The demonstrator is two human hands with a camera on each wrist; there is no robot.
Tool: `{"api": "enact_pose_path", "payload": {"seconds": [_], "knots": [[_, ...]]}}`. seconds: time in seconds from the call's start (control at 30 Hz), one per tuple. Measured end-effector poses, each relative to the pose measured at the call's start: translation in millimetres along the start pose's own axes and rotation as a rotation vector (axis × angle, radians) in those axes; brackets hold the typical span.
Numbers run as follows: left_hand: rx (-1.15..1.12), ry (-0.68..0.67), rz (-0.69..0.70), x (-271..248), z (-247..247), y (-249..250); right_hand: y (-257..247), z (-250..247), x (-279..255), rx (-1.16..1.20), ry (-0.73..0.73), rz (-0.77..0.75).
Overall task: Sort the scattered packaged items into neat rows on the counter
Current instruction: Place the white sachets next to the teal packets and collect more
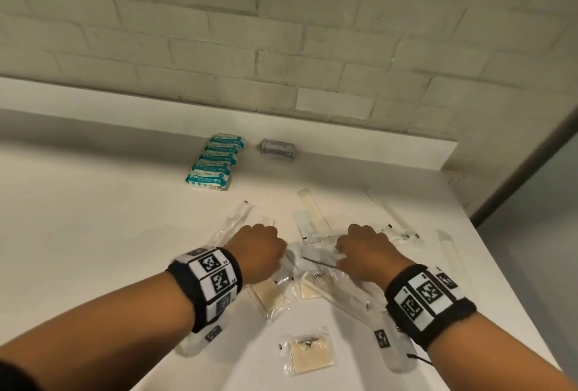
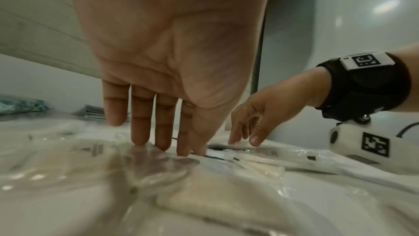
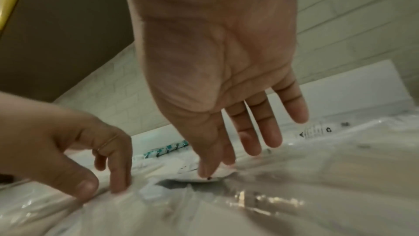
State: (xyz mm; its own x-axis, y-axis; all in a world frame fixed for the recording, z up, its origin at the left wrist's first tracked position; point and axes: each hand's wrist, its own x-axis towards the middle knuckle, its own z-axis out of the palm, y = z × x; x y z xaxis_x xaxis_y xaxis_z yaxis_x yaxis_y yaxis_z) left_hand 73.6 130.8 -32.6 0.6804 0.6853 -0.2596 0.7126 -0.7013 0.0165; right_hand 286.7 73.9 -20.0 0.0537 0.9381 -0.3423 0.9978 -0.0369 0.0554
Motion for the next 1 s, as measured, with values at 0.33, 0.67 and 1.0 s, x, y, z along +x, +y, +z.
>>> {"api": "enact_pose_path", "payload": {"seconds": [0.33,0.67,1.0], "knots": [[0.023,0.000,0.011,4.9,-4.8,-7.3,-12.7,2.2,15.0,0.181,-0.020,-0.003],[-0.038,-0.061,-0.001,6.3,-10.5,-6.5,-13.6,-15.7,29.2,0.270,0.005,0.035],[0.021,-0.112,0.019,13.3,-19.0,7.0,-40.0,-41.8,72.7,0.462,0.006,0.106]]}}
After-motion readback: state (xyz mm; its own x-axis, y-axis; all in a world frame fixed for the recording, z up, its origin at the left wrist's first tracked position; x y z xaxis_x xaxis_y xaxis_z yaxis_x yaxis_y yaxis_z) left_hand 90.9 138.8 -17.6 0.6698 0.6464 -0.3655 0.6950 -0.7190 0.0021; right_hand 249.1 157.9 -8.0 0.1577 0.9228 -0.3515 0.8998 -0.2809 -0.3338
